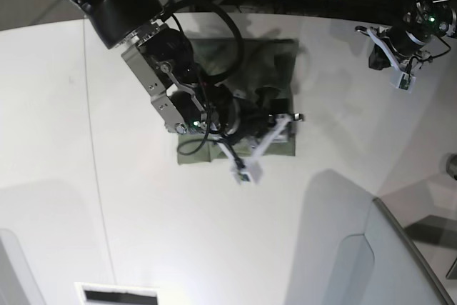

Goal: Layout the t-shirt on the table in an organized manner, then fold the t-shirt properly
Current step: 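Release the shirt with both grippers and raise the left gripper away, then press and smooth the folded layer with the right gripper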

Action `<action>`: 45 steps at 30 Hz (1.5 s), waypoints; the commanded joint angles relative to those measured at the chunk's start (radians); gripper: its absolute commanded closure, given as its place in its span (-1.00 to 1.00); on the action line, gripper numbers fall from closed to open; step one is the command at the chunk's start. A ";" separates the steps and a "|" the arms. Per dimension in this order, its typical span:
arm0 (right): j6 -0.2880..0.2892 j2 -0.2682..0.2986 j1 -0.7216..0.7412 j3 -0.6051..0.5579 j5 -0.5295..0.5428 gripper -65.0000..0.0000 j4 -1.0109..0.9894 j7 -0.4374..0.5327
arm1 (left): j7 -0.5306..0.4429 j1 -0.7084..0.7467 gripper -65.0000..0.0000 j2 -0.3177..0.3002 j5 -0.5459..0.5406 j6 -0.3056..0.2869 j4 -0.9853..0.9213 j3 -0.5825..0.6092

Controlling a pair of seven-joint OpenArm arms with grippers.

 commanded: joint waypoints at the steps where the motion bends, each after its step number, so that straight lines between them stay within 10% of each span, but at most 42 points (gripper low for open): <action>1: 0.011 0.024 0.022 0.002 0.014 0.01 0.088 0.005 | -0.017 0.001 1.00 -0.018 -0.013 -0.001 0.012 -0.008; 7: -0.049 0.146 -0.063 0.093 0.015 1.00 0.309 -0.051 | -0.018 0.008 1.00 -0.024 -0.011 -0.001 0.008 -0.011; 35: -0.096 0.162 -0.115 0.205 0.012 1.00 -0.016 0.030 | -0.018 0.026 1.00 -0.013 -0.010 -0.003 0.008 -0.153; 45: -0.095 0.078 -0.027 0.180 0.007 1.00 -0.135 0.031 | -0.018 0.029 1.00 -0.010 -0.010 -0.003 0.008 -0.152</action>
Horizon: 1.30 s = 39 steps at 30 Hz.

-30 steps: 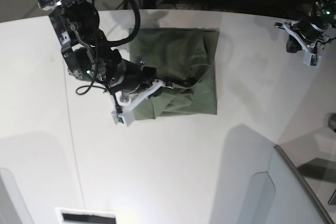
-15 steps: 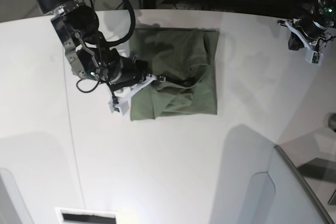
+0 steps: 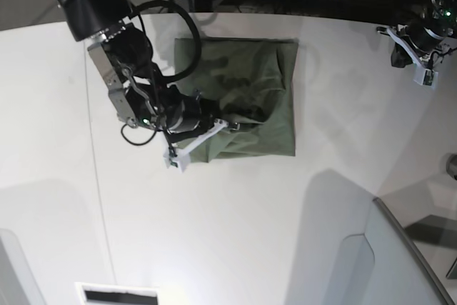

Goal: Layout the t-shirt on the table in an organized manner, then fold the t-shirt properly
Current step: 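Press and smooth the folded layer with the right gripper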

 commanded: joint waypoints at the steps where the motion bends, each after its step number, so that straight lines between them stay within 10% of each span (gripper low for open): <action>1: 0.006 -0.016 0.032 -0.010 0.007 1.00 -0.001 0.009 | -0.017 0.003 1.00 -0.015 -0.011 0.001 0.013 -0.010; 11: 0.008 -0.082 0.179 -0.191 0.010 1.00 -0.171 0.130 | -0.017 0.003 1.00 -0.015 -0.011 0.001 0.011 -0.008; 17: 0.127 -0.122 0.229 -0.277 0.013 1.00 -0.222 0.157 | -0.017 0.001 1.00 -0.015 -0.011 0.001 0.010 -0.007; 25: 0.006 -0.004 0.068 -0.254 0.005 0.97 0.251 -0.117 | -0.018 -0.006 1.00 -0.024 -0.010 0.001 -0.044 -0.011; 33: 0.002 0.001 0.050 -0.438 -0.067 -0.01 0.269 -0.179 | -0.020 -0.029 1.00 -0.038 -0.010 0.001 -0.039 -0.007; 39: 0.002 -0.013 0.048 -0.452 -0.136 -0.09 0.176 -0.156 | -0.020 -0.028 1.00 -0.052 -0.010 0.001 -0.044 -0.007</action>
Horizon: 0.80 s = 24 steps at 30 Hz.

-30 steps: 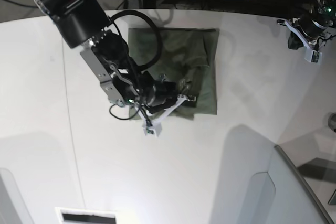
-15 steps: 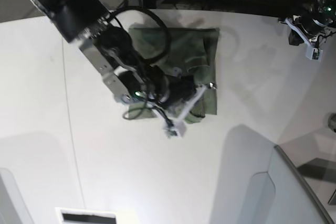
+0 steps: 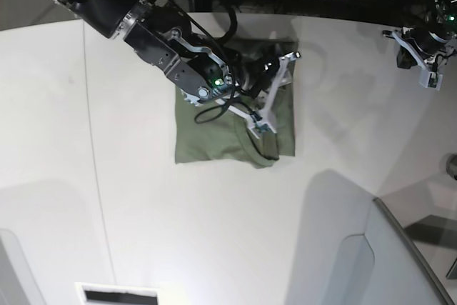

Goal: Layout the t-shirt on the table in an organized manner, then fold the t-shirt properly
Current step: 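Press and smooth the folded layer with the right gripper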

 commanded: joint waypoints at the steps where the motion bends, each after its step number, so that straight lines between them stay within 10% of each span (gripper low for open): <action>1: 0.007 -0.022 0.015 0.001 0.000 -0.09 0.001 0.030 | -0.018 0.000 1.00 -0.019 -0.012 0.000 0.014 -0.008; 9: 0.009 -0.053 0.024 -0.001 -0.026 -0.07 -0.089 0.062 | -0.017 0.000 1.00 -0.020 -0.012 0.000 0.014 -0.008; 16: 0.012 -0.070 0.030 -0.001 -0.019 0.72 -0.143 0.072 | -0.017 0.000 1.00 -0.031 -0.012 0.000 0.012 -0.008; 24: 0.104 -0.067 0.026 -0.001 -0.017 0.98 -0.085 0.027 | -0.017 0.000 1.00 -0.030 -0.012 0.000 0.011 -0.007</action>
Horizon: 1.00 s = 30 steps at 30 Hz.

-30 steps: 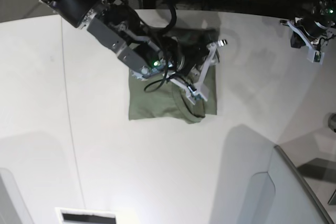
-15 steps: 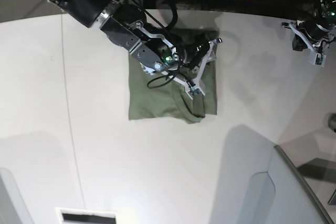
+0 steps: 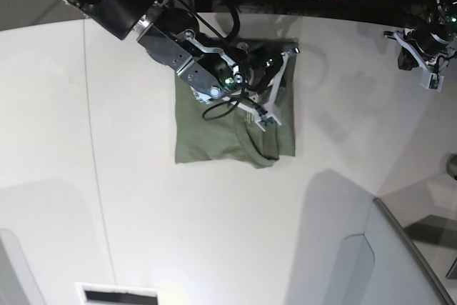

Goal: Layout the t-shirt on the table in an organized manner, then fold the t-shirt properly

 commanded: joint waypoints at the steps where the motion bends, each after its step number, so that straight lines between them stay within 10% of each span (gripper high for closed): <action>1: 0.030 -0.018 0.014 0.003 0.016 0.97 0.040 -0.003 | -0.015 0.001 1.00 -0.020 -0.010 0.001 0.011 -0.006; 11: 0.184 -0.024 0.008 0.003 0.015 0.99 0.046 -0.022 | -0.015 -0.005 1.00 -0.022 -0.010 0.001 0.011 -0.006; 19: 0.180 -0.025 0.008 0.002 0.009 0.80 0.057 -0.028 | -0.015 -0.005 1.00 -0.022 -0.010 0.001 0.011 -0.006; 25: -0.024 -0.022 0.032 -0.127 0.007 0.01 0.075 -0.020 | -0.015 -0.005 1.00 -0.025 -0.010 0.001 0.011 -0.009; 30: -0.108 -0.024 0.066 -0.204 0.007 -0.01 0.066 -0.019 | -0.013 -0.005 1.00 -0.036 -0.010 0.001 0.011 -0.008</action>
